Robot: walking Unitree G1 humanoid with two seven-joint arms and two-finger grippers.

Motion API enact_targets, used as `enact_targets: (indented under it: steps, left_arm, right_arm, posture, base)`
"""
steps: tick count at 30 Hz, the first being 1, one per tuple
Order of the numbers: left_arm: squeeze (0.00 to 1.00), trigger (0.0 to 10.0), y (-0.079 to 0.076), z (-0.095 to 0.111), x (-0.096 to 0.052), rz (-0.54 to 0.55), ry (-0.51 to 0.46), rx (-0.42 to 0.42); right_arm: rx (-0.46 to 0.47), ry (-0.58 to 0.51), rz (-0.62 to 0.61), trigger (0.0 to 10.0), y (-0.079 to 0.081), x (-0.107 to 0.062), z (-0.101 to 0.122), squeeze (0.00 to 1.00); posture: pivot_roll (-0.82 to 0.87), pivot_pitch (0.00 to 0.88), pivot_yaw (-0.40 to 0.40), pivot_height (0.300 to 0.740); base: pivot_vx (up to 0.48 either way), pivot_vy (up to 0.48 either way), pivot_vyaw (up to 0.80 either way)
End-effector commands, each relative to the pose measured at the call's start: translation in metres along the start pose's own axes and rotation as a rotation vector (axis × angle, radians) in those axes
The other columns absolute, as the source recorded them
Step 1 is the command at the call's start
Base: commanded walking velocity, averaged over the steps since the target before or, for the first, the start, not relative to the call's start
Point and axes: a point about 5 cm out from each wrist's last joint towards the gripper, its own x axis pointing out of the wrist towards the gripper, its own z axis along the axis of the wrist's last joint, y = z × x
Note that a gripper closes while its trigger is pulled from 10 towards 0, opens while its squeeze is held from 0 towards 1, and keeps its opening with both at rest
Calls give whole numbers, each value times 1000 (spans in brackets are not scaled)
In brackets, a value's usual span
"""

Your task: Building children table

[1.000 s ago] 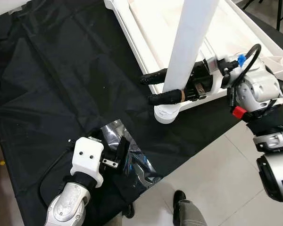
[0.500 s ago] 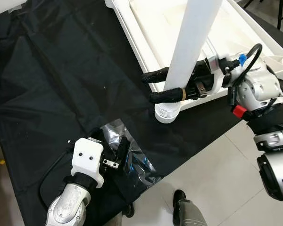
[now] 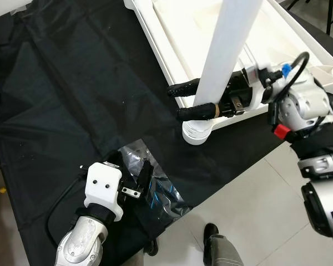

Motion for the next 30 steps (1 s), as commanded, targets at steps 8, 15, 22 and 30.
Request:
enact_targets:
  steps: [8,15,22,30]
  left_arm:
    - [0,10000,-2,-6,-2,-2,22,3]
    - [0,10000,-1,-8,0,-2,20,3]
    - [0,10000,-1,-9,2,1,16,4]
    - [0,10000,-1,-10,4,6,10,4]
  right_arm:
    - [179,147,-212,10000,27,3,-51,0]
    - [230,162,-407,10000,40,11,-64,0]
    - [302,181,-577,10000,62,35,-78,0]
    - [415,255,-1084,10000,84,53,-102,0]
  posture:
    - [60,438,62,740]
    - [43,425,57,740]
    - [33,417,55,740]
    - [23,402,51,740]
  base:
    - [0,0,0]
    - [0,0,0]
    - [0,0,0]
    - [0,0,0]
